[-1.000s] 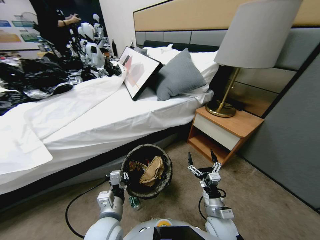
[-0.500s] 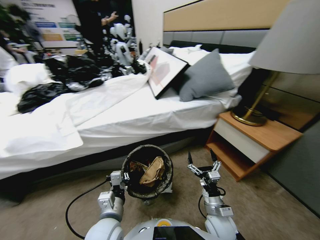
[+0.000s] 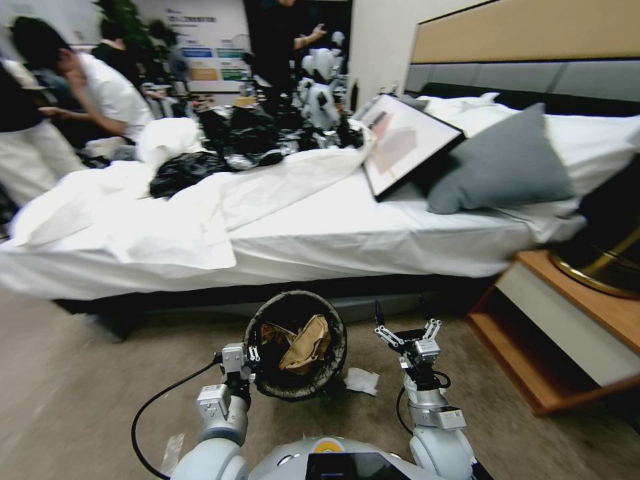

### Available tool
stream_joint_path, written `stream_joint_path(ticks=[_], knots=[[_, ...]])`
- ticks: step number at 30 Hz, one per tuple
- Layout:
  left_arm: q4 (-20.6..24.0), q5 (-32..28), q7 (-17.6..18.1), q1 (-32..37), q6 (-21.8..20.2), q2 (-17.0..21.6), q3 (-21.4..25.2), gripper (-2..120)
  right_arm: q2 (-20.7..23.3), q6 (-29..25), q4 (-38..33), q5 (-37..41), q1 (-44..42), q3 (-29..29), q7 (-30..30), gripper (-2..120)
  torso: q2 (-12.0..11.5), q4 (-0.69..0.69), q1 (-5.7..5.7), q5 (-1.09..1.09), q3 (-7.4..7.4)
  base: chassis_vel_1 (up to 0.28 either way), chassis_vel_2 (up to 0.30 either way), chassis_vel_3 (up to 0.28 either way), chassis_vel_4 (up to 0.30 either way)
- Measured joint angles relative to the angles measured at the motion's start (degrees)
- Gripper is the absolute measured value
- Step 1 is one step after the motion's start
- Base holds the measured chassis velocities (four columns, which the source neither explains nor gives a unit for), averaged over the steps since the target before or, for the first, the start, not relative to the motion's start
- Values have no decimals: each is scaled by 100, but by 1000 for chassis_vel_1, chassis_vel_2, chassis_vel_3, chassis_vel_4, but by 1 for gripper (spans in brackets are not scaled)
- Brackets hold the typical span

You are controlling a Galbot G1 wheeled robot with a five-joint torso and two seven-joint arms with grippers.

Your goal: Pick up the trash bin, then pick up the garbage from the floor and place it into the trash bin.

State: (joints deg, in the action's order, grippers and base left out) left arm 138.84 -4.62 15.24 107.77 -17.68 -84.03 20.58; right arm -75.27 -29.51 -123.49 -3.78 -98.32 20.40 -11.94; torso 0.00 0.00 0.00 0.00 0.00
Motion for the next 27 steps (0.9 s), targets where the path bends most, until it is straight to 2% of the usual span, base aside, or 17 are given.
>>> stream_joint_path(ticks=[8,9,15,18,23,25,27], knots=[[-40,24,-21,-18,96,-2,25,0,-3,39,-11,-6,42,-35,15,100,0,3,0,0,0,108,110,115,97],[-40,22,-19,-27,97,-2,23,0,-6,42,-15,-7,41,-34,21,100,0,-2,0,0,0,0,0,0,0],[-40,19,-16,-38,97,-6,26,0,35,81,-15,15,17,19,71,100,0,0,0,0,0,0,0,0,0],[-40,19,-16,-40,97,-9,27,0,81,255,-48,37,-36,57,106,100,0,0,0,0,0,0,0,0,0],[-40,19,-14,-42,95,-11,27,0,237,759,-156,152,-166,69,204,100,0,0,0,0,0,0,0,0,0],[-40,20,-12,-44,94,-10,28,0,418,1159,-145,283,-203,70,375,100,0,0,0,0,0,0,0,0,0],[-40,21,-13,-43,94,-10,30,0,462,1257,-123,326,-203,69,393,100,0,0,0,0,0,0,0,0,0]])
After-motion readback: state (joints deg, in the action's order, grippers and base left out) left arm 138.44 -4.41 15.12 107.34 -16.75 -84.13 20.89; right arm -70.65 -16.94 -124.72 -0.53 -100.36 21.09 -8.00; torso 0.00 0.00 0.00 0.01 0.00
